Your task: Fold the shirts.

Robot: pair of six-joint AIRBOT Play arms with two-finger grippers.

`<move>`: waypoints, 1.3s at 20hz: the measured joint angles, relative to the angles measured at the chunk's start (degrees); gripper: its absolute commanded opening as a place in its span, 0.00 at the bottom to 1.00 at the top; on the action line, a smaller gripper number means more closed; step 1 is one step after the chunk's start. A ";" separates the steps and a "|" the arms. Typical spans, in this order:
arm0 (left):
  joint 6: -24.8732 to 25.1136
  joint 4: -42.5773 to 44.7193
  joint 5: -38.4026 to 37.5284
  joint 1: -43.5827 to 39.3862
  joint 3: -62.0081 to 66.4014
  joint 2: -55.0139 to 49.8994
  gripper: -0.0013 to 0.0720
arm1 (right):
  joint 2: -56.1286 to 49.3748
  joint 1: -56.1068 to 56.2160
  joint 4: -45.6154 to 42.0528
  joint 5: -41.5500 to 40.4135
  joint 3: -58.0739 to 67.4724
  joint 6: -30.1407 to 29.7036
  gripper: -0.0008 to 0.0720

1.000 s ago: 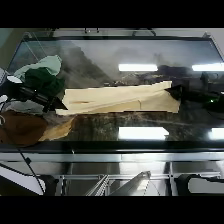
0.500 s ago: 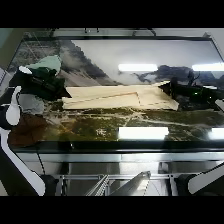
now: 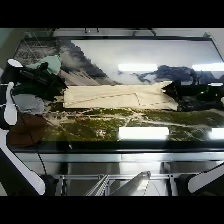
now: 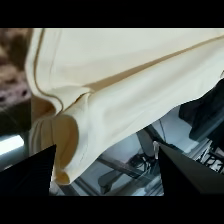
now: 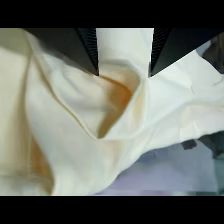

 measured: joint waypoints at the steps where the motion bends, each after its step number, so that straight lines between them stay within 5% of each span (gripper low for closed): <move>1: -0.59 -0.39 -0.02 0.92 -0.20 0.92 0.97 | 0.55 -0.87 -3.10 0.59 1.33 0.57 0.96; 6: -1.44 -8.35 0.94 2.99 -0.61 4.90 0.97 | 1.81 -3.76 -16.41 2.01 6.14 4.15 0.96; 7: -1.68 -9.22 1.57 2.62 -0.61 5.27 0.90 | 1.44 -3.85 -17.53 2.12 6.51 4.87 0.96; 9: -1.79 -9.88 2.40 0.96 -0.68 5.40 0.35 | 0.15 -3.15 -18.49 3.02 7.02 5.51 0.96; 11: -1.55 -10.47 3.02 -1.27 -0.68 5.16 0.11 | -1.33 -1.49 -17.86 3.82 7.34 5.86 0.94; 14: -0.96 -10.47 4.02 -5.62 -0.68 3.65 0.10 | -3.50 2.05 -15.67 4.52 7.54 6.14 0.91; 16: -0.70 -10.56 4.46 -9.20 -0.68 2.27 0.09 | -4.83 4.42 -15.06 4.28 7.56 6.29 0.40; 18: -0.28 -10.60 5.99 -13.27 -0.68 0.57 0.01 | -5.81 6.29 -15.21 3.72 7.50 6.47 0.04; 26: -0.42 -4.09 19.96 -29.05 -0.68 -3.54 0.01 | -4.28 4.46 -16.92 7.04 10.88 7.45 0.04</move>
